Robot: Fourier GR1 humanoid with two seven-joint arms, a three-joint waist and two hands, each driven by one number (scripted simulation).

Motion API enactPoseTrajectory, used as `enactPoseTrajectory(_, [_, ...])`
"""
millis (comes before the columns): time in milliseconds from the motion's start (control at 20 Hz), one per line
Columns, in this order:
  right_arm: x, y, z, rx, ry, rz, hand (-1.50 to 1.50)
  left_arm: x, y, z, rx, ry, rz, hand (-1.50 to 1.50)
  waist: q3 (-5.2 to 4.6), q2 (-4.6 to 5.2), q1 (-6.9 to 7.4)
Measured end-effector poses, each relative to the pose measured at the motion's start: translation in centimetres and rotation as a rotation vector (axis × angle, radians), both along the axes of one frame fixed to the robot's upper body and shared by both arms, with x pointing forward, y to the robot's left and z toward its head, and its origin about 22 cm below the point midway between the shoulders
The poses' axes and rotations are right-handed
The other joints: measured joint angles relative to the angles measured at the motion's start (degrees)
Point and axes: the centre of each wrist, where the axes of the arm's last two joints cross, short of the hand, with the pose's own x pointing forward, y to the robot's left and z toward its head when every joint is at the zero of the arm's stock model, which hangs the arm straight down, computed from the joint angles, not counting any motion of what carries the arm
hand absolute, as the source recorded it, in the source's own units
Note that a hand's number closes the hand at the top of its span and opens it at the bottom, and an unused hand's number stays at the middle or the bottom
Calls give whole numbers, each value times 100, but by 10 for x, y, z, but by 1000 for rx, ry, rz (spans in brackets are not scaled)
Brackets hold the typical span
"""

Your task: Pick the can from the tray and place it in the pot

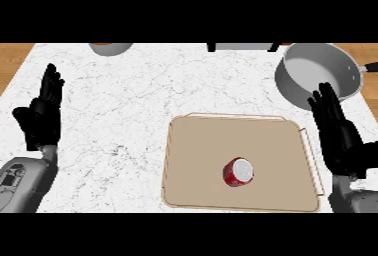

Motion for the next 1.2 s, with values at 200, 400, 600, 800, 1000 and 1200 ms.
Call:
enactPoseTrajectory(200, [23, 23, 29, 34, -102, 322, 150, 7, -16, 12, -41, -40, -82, 0, 36, 51, 263])
enactPoseTrajectory(400, [37, 41, 75, -127, -294, 645, -150, 11, -42, 19, -104, -65, -191, 0, 25, 56, 535])
enactPoseTrajectory(600, [52, 29, 86, -260, -414, 873, -150, 14, -55, 29, -168, -75, -270, 0, 56, 156, 578])
enactPoseTrajectory(800, [63, 13, 92, -296, -552, 1077, -150, 15, -57, 32, -201, -81, -293, 0, 71, 188, 534])
enactPoseTrajectory(1000, [72, -7, 102, -437, -607, 1116, -150, 13, -56, 34, -220, -79, -300, 0, 71, 170, 479])
enactPoseTrajectory(1200, [75, -13, 108, -654, -615, 1153, -150, 10, -53, 34, -226, -73, -300, 0, 61, 142, 427])
